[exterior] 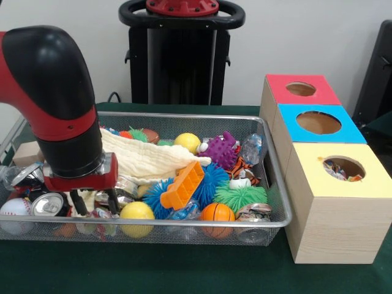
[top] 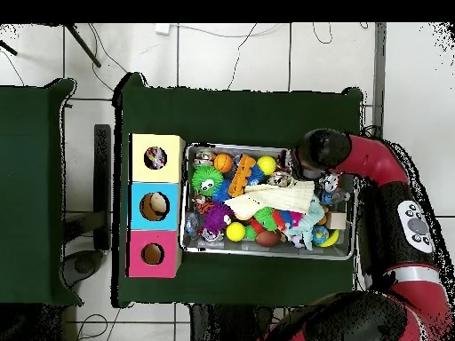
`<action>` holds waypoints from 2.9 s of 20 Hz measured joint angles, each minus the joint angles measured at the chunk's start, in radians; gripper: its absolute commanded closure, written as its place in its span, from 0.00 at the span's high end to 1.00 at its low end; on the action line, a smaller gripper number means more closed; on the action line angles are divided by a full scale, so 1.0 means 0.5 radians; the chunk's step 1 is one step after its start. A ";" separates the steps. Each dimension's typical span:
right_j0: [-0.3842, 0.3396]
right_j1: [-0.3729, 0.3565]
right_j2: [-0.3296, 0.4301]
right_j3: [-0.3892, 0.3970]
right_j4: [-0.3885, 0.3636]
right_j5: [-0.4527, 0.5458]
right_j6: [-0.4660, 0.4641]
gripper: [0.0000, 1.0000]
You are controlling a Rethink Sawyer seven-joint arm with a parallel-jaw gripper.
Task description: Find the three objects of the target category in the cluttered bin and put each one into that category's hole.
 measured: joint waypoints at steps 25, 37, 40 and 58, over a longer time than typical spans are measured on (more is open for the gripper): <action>0.057 0.042 0.000 -0.032 0.000 -0.121 0.000 1.00; 0.057 0.086 0.000 -0.075 0.000 -0.122 0.000 1.00; 0.057 0.089 0.000 -0.075 0.000 -0.123 0.000 1.00; 0.061 0.105 0.000 -0.069 0.000 -0.126 0.000 0.00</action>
